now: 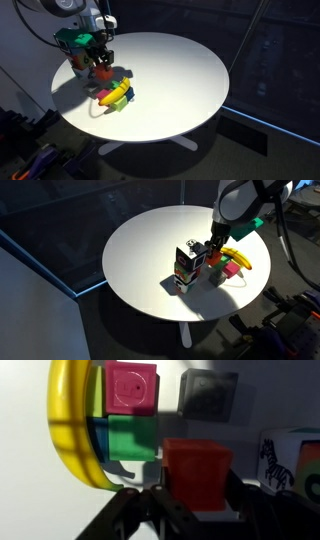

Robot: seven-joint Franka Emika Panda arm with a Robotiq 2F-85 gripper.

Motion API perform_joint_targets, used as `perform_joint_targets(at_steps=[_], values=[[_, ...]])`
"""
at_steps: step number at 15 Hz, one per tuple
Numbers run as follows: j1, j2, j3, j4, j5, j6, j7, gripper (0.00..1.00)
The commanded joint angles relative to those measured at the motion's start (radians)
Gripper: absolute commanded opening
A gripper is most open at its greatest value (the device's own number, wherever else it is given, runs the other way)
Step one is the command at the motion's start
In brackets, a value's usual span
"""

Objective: Put the orange block on the table

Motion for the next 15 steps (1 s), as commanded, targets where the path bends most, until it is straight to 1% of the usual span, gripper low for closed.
perform_joint_targets(at_steps=[1,10,15], values=[[0.009,0.004,0.009,0.007,0.014,-0.013,0.015,0.29],[0.016,0.071,0.017,0.019,0.014,0.019,0.019,0.29],[0.017,0.106,0.016,0.046,0.012,0.029,0.021,0.29]])
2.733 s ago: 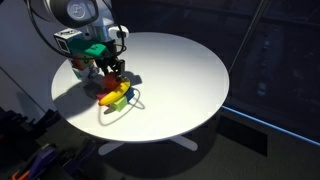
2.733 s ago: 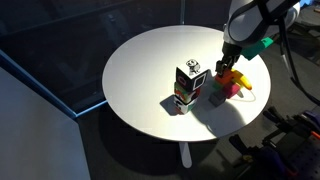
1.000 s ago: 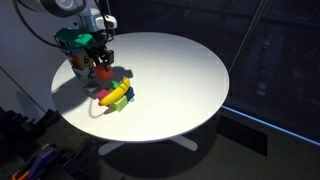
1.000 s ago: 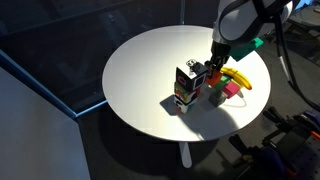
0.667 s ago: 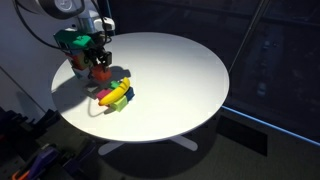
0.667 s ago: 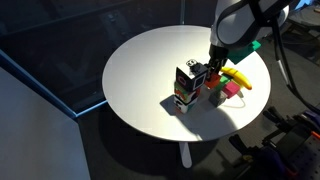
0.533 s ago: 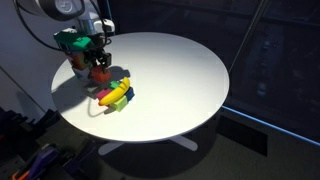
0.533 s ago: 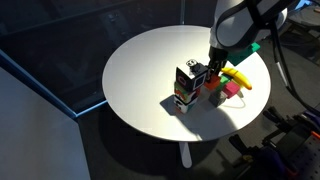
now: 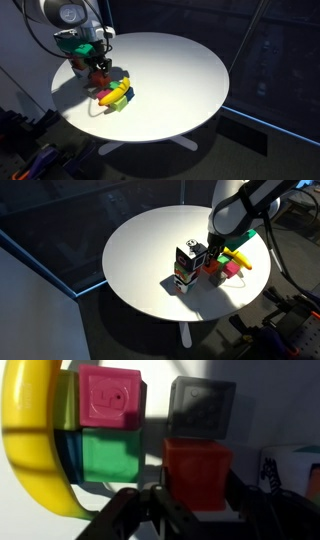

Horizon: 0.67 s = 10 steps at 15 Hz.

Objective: Put the orange block on the table

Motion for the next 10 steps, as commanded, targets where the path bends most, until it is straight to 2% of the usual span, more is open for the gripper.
perform_joint_targets(at_steps=[1,9,10], values=[[0.003,0.029,0.002,0.037,0.013,0.003,0.020,0.29],[0.000,0.072,0.007,0.078,0.015,0.003,0.013,0.29],[0.001,0.075,0.007,0.080,0.012,0.004,0.012,0.45]])
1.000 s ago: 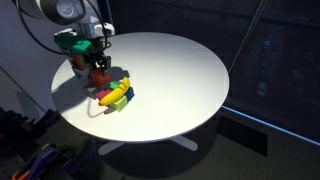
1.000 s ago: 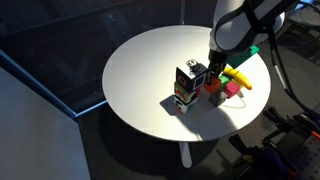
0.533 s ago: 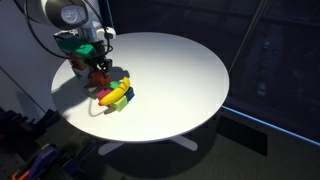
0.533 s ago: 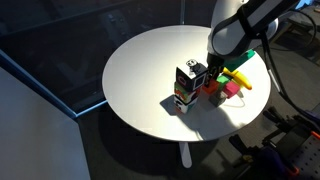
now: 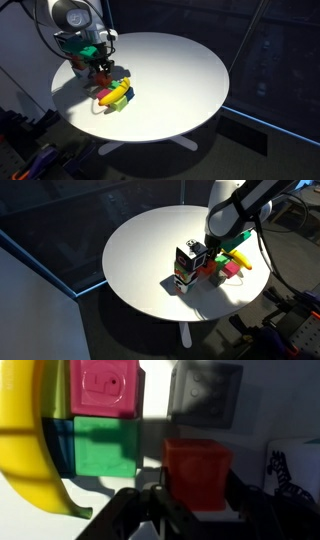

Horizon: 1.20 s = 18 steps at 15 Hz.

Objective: Put the orange block on the table

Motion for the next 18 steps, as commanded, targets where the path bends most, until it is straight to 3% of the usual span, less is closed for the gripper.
perform_joint_targets(at_steps=[1,3,6,18], values=[[0.001,0.020,0.005,0.028,0.011,0.003,0.010,0.78],[0.000,0.024,0.005,0.029,0.011,0.004,0.010,0.79],[-0.002,0.017,0.006,0.023,0.014,0.000,0.010,0.99],[-0.002,-0.052,-0.016,-0.013,0.010,-0.026,0.045,1.00]])
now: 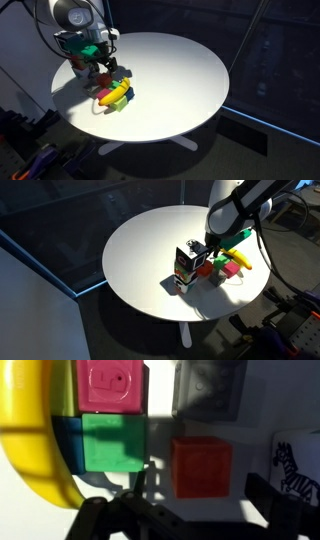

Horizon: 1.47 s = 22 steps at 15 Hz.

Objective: Put the orange block on the table

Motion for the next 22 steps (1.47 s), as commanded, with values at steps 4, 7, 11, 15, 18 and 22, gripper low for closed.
perform_joint_targets(at_steps=[4,7,11,15,18,22], values=[[-0.009,-0.094,-0.005,-0.034,0.018,-0.023,0.020,1.00],[-0.012,-0.135,-0.003,-0.044,0.022,-0.045,0.015,1.00],[-0.007,-0.194,-0.012,-0.065,0.012,-0.097,0.024,1.00],[-0.006,-0.258,-0.022,-0.093,0.003,-0.151,0.027,1.00],[-0.004,-0.305,-0.031,-0.115,-0.004,-0.184,0.033,1.00],[-0.002,-0.370,-0.031,-0.146,-0.003,-0.248,0.029,1.00]])
